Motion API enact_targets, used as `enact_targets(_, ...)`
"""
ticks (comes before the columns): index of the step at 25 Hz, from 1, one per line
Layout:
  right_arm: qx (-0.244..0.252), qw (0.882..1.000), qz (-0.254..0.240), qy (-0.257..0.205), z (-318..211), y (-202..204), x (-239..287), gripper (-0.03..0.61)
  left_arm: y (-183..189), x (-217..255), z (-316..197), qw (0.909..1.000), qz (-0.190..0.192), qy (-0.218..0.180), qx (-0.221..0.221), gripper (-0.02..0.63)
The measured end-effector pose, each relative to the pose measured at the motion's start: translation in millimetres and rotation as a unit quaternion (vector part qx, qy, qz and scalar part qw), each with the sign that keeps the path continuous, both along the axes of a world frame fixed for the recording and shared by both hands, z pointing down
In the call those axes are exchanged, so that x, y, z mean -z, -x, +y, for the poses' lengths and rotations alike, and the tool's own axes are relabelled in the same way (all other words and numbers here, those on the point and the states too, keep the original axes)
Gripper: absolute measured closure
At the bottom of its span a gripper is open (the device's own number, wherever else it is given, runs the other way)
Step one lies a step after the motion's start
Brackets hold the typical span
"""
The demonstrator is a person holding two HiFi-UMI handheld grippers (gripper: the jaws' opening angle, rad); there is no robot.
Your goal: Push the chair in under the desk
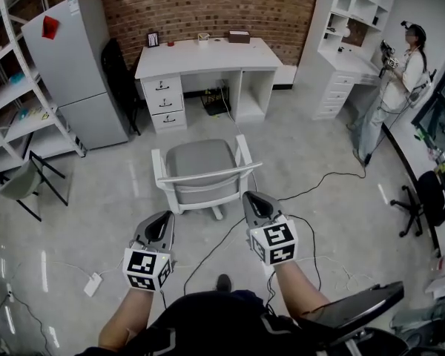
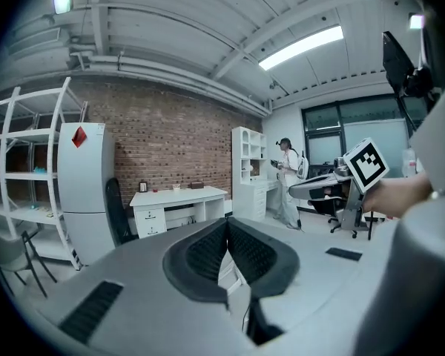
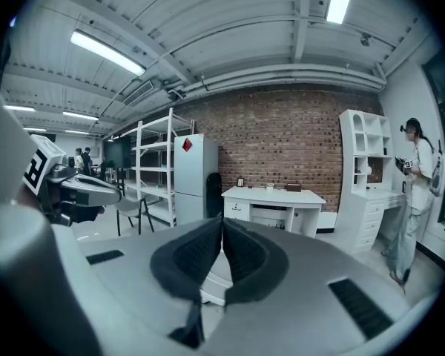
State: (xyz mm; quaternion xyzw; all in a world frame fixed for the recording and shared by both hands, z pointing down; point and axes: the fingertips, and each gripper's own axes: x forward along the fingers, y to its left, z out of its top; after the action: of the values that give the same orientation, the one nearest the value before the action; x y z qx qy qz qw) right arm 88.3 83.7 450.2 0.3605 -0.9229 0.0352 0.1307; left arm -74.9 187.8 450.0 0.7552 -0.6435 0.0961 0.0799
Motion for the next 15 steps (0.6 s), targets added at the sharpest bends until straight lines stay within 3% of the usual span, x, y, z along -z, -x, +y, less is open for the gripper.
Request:
enact_targets(10,0.039,0.999,0.01,0.0,-46.8,-19.9,-11.9,0.566,-22.0,-11.2,-50.0,0.9994,-0.025,0.025,0.004,0.604)
enact_targets(13,0.052,0.998,0.022,0.0,-55.6,-17.6,-17.0,0.505,-19.9,-14.9,-59.3,0.9987,-0.038,0.034,0.004,0.604)
enact_targets(15,0.058,0.998,0.03,0.001,-60.2,-15.0,-23.1,0.503,-18.5,-20.5,-63.2,0.9981,-0.048,0.04,0.003,0.604)
